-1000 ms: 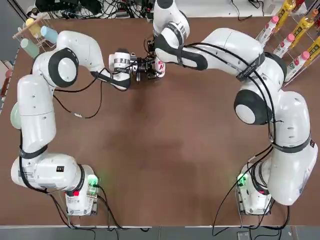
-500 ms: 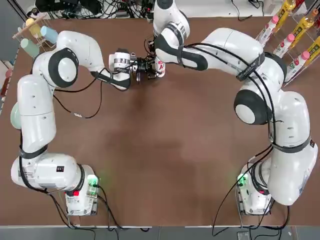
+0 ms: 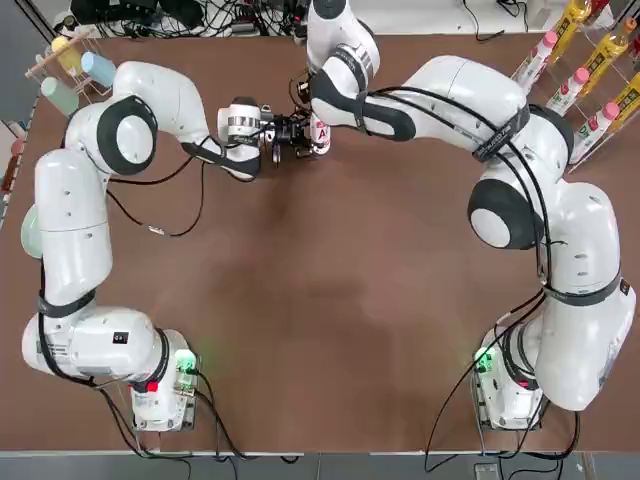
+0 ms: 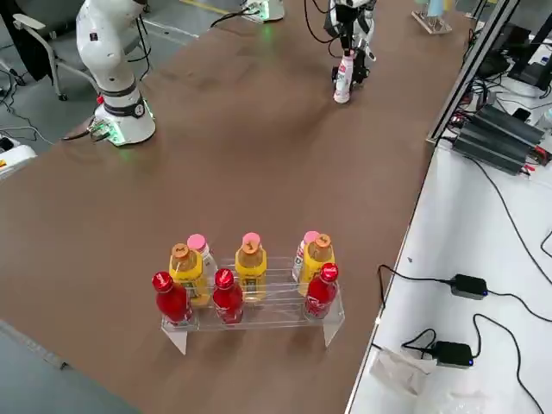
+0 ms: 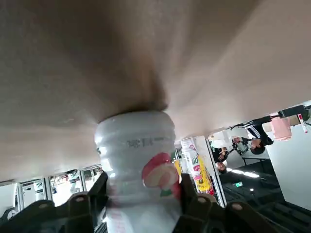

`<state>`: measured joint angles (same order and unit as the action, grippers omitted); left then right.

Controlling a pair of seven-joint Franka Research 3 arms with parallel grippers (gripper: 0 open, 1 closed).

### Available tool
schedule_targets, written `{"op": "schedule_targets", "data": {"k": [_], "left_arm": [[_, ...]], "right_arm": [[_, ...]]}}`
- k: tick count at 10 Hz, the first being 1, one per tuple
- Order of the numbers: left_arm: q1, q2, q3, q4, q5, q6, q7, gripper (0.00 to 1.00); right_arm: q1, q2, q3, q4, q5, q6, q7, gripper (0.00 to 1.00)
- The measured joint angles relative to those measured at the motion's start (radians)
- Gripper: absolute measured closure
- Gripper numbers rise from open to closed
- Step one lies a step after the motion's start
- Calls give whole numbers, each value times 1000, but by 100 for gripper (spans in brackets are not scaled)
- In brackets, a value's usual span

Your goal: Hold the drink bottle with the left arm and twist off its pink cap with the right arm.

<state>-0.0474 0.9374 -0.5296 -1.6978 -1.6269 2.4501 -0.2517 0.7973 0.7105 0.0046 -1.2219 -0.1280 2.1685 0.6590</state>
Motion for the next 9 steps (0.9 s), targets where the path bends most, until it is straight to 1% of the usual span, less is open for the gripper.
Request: {"op": "schedule_targets", "data": {"k": [3, 5, 7, 8, 9], "left_arm": [[0, 1, 0, 2, 0, 0, 0, 38], [1, 2, 1, 5, 0, -2, -1, 38], [1, 3, 1, 5, 0, -2, -1, 38], [-1, 3, 1, 6, 0, -1, -1, 38], [-1, 4, 1, 7, 0, -1, -1, 38]], "right_arm": [[0, 0, 0, 1, -3, 0, 0, 57], [0, -1, -1, 5, -3, 0, -1, 62], [0, -1, -1, 6, -3, 0, 0, 61], [0, 0, 0, 5, -3, 0, 0, 52], [1, 0, 1, 5, -3, 0, 1, 37]]}}
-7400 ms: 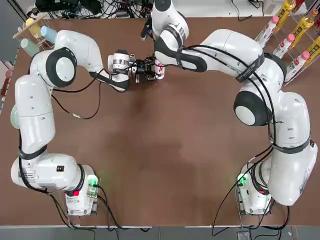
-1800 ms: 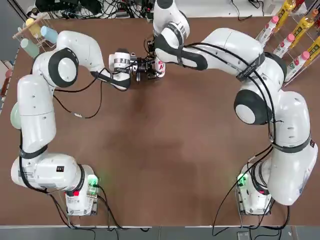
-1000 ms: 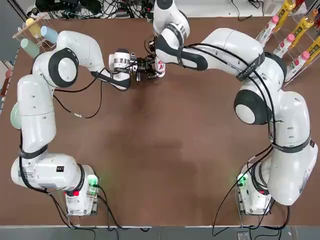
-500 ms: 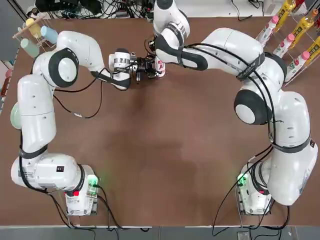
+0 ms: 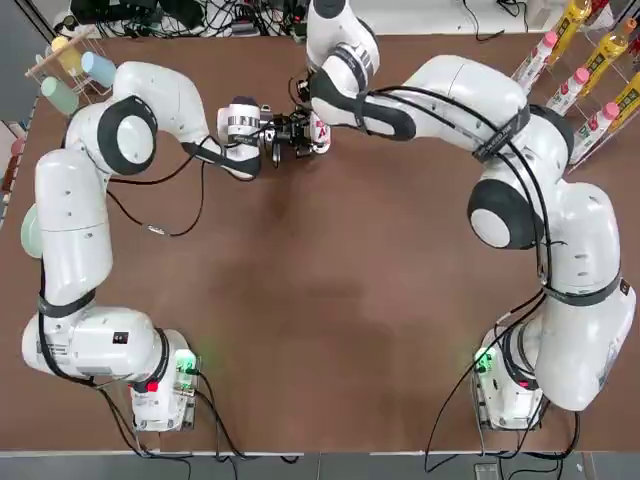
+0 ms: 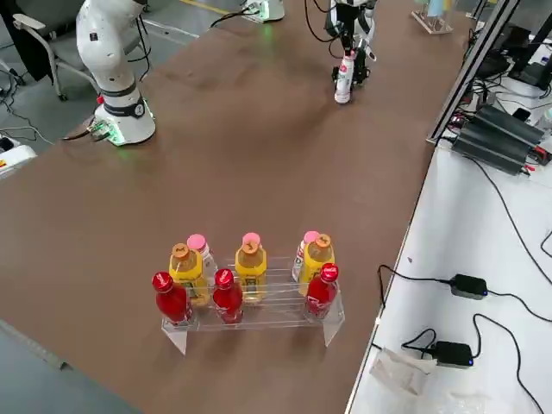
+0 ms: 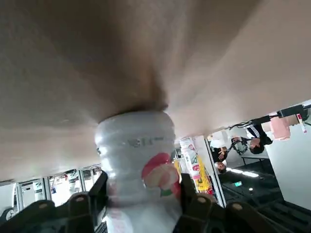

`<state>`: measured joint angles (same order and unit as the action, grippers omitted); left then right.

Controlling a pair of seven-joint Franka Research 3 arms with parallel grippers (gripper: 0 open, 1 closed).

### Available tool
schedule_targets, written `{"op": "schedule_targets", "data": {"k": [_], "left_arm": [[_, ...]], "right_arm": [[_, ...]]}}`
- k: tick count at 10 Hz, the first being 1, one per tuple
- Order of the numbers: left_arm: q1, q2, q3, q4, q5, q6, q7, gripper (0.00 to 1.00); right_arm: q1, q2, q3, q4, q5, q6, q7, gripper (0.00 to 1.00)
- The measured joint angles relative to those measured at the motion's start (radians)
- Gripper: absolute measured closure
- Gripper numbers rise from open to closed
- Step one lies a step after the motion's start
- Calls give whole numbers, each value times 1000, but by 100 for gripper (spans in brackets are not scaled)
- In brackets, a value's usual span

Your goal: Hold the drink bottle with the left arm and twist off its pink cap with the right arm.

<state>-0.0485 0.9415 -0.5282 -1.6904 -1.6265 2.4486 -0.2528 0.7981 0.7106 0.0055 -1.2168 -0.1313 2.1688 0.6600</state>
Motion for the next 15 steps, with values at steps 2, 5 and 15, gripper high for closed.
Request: {"op": "schedule_targets", "data": {"k": [2, 5, 15], "left_arm": [[-1, 1, 0, 1, 0, 0, 0, 38], [-1, 1, 0, 2, 0, 0, 0, 38], [-2, 6, 0, 11, 1, 0, 0, 38]], "right_arm": [[1, 0, 0, -1, 0, 0, 0, 27], [9, 3, 1, -6, -11, 0, 0, 29], [11, 5, -5, -8, -48, 0, -1, 56]]}}
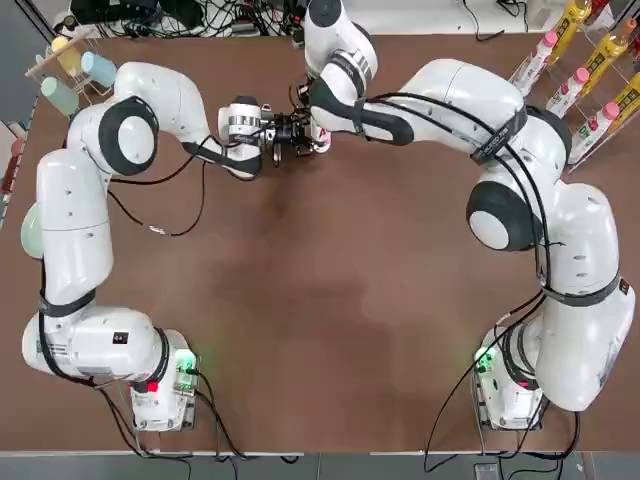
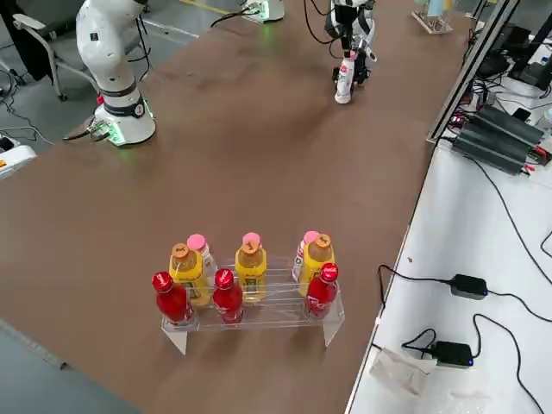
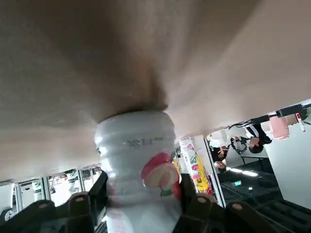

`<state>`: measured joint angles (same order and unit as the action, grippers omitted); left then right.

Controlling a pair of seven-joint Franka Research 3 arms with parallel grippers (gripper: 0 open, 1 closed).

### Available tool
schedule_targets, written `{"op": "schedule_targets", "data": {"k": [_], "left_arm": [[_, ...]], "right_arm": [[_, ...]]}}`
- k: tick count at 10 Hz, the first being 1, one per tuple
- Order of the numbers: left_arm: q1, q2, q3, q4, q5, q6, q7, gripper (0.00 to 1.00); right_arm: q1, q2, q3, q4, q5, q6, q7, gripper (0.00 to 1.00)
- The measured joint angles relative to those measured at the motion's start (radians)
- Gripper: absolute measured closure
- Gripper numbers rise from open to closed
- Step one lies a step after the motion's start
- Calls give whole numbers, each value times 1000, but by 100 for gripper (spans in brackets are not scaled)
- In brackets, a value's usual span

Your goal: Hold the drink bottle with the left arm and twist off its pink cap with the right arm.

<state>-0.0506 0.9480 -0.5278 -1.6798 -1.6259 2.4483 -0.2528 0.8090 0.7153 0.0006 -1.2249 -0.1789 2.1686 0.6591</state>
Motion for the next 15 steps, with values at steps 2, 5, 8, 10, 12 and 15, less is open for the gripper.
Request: {"op": "schedule_targets", "data": {"k": [2, 5, 8, 10, 12, 15], "left_arm": [[0, 1, 0, 2, 0, 0, 0, 38], [0, 4, 0, 7, 0, 0, 0, 38], [0, 6, 0, 10, 0, 0, 0, 38], [-1, 7, 0, 10, 0, 0, 0, 38], [-1, 7, 0, 11, 0, 0, 0, 38], [-1, 7, 0, 11, 0, 0, 0, 38]], "right_arm": [[-1, 0, 0, 0, 0, 0, 0, 56], [-2, 0, 0, 2, 0, 1, 0, 56], [-3, -1, 0, 6, 0, 1, 0, 56], [-3, -4, 1, 11, 0, 1, 0, 56], [-3, -8, 2, 17, 0, 1, 0, 56], [-28, -21, -1, 18, 0, -52, -55, 56]]}}
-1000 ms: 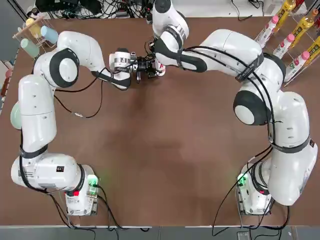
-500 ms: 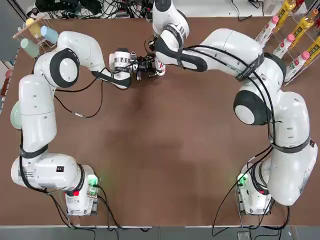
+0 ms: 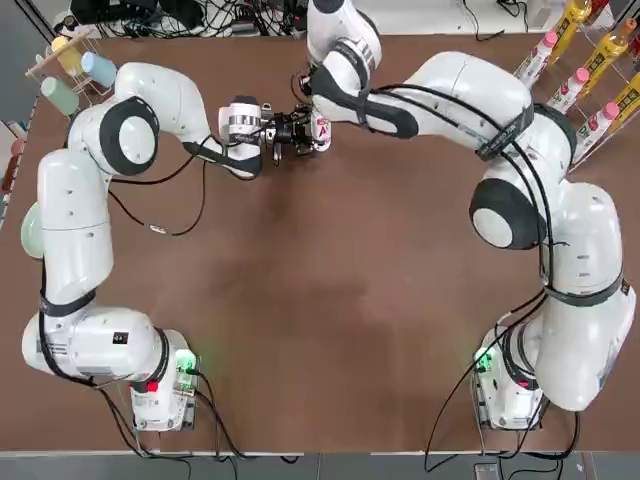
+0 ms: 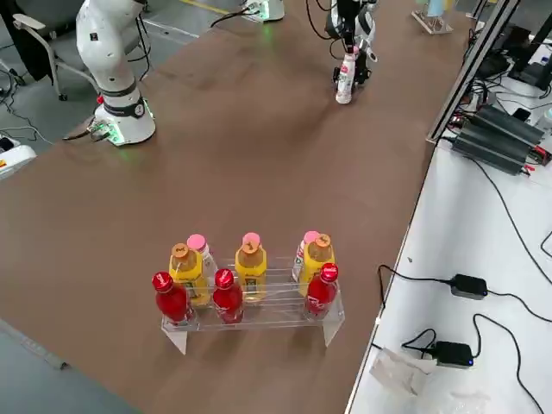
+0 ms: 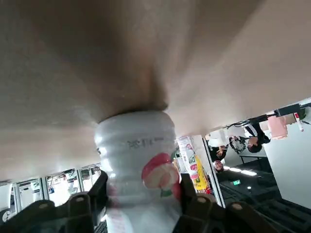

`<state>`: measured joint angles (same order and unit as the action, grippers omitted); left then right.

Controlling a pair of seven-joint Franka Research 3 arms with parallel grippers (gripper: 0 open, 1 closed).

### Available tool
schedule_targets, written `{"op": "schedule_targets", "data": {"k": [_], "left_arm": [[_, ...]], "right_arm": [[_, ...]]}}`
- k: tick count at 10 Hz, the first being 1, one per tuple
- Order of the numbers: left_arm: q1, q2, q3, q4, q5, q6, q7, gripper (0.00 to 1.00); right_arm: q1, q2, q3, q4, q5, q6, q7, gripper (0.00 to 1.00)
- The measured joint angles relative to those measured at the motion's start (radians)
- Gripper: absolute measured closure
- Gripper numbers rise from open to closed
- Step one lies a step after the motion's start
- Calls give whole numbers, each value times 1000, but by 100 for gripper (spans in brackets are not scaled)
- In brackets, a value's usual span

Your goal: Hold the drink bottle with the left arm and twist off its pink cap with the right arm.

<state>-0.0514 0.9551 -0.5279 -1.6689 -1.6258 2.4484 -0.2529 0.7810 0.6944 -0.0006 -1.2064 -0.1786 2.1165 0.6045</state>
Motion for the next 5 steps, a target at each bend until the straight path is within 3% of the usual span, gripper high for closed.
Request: {"op": "schedule_targets", "data": {"k": [3, 5], "left_arm": [[0, 0, 0, 0, 0, 0, 0, 38], [0, 1, 0, 1, 0, 0, 0, 38]], "right_arm": [[-97, -18, 0, -30, 1, -59, -131, 56], [-137, -36, 3, -111, 1, -60, -190, 56]]}}
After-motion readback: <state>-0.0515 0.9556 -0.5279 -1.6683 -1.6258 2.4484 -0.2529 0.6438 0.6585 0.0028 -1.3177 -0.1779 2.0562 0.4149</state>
